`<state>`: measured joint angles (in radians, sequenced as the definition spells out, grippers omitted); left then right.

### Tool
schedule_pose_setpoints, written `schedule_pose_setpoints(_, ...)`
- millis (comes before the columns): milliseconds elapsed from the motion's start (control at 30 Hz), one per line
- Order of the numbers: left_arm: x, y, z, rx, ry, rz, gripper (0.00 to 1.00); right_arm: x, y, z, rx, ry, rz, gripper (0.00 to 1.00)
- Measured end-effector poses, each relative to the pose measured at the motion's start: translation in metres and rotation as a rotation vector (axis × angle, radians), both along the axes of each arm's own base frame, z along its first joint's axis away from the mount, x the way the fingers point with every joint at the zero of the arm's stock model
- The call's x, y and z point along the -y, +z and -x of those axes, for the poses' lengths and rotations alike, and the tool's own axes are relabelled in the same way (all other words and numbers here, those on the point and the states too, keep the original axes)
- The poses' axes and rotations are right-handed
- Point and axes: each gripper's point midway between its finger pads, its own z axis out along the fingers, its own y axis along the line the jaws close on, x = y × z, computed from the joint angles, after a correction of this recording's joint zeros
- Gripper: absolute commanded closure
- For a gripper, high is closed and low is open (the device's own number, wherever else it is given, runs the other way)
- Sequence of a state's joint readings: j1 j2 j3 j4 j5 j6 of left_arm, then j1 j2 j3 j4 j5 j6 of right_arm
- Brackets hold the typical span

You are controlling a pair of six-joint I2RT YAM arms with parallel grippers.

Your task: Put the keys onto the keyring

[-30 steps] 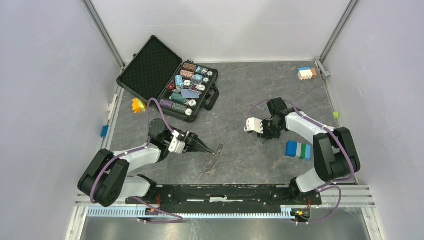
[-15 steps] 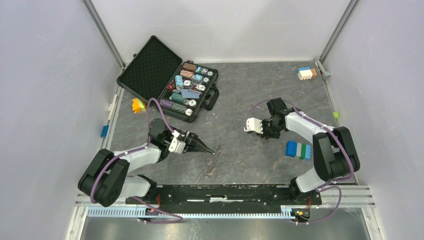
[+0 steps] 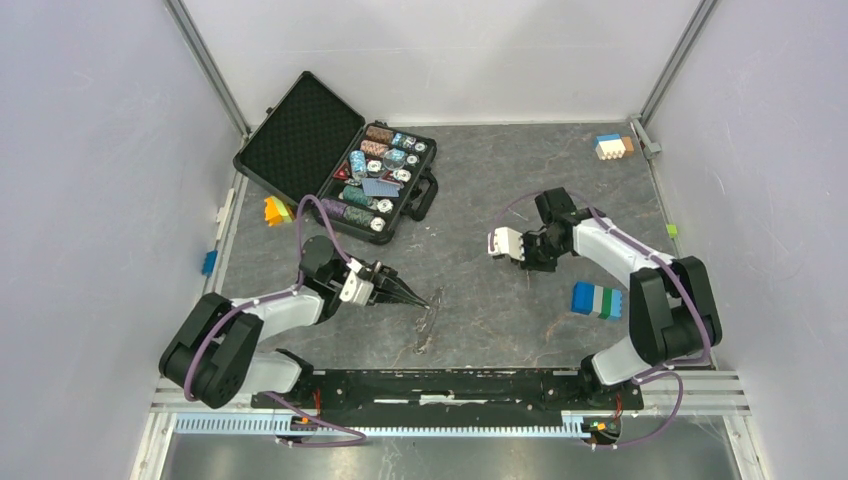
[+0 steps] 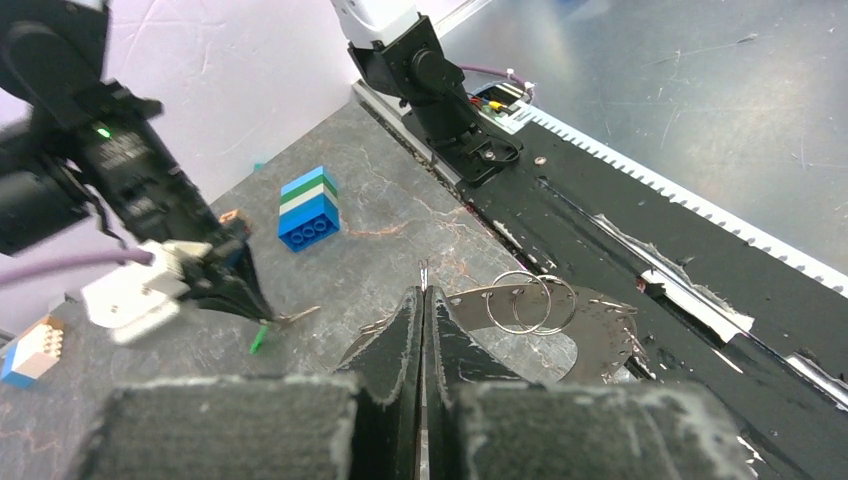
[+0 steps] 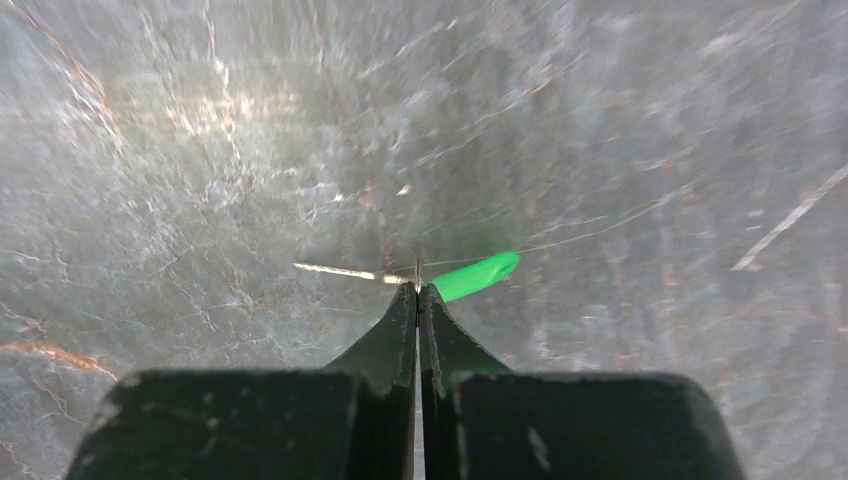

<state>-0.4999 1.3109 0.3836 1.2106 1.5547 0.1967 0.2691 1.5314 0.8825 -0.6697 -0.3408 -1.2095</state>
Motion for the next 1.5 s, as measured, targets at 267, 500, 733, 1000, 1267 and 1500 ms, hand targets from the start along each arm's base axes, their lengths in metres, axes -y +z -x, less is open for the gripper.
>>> schedule_pose_setpoints(267, 0.003, 0.003, -0.005, -0.009, 0.000, -0.005, 0.98, -0.055, 0.094, -0.022, 0.125, 0.093, -0.279, 1.00)
schedule_pose_setpoints(500, 0.005, 0.013, -0.010, -0.005, 0.000, -0.003, 0.98, -0.126, 0.134, 0.031, 0.123, 0.323, -0.434, 1.00)
schedule_pose_setpoints(733, 0.005, 0.014, -0.009, -0.056, -0.001, -0.030, 0.98, -0.165, 0.151, 0.074, 0.117, 0.482, -0.477, 1.00)
schedule_pose_setpoints(1000, 0.004, 0.015, -0.006, -0.094, -0.003, -0.049, 0.98, -0.186, 0.174, 0.104, 0.159, 0.596, -0.491, 1.00)
schedule_pose_setpoints(1267, 0.005, 0.017, -0.005, -0.079, -0.008, -0.041, 0.98, -0.199, 0.179, 0.132, 0.173, 0.680, -0.477, 1.00)
schedule_pose_setpoints(1500, 0.006, 0.017, -0.003, -0.077, -0.016, -0.040, 0.98, -0.209, 0.178, 0.143, 0.183, 0.719, -0.443, 1.00)
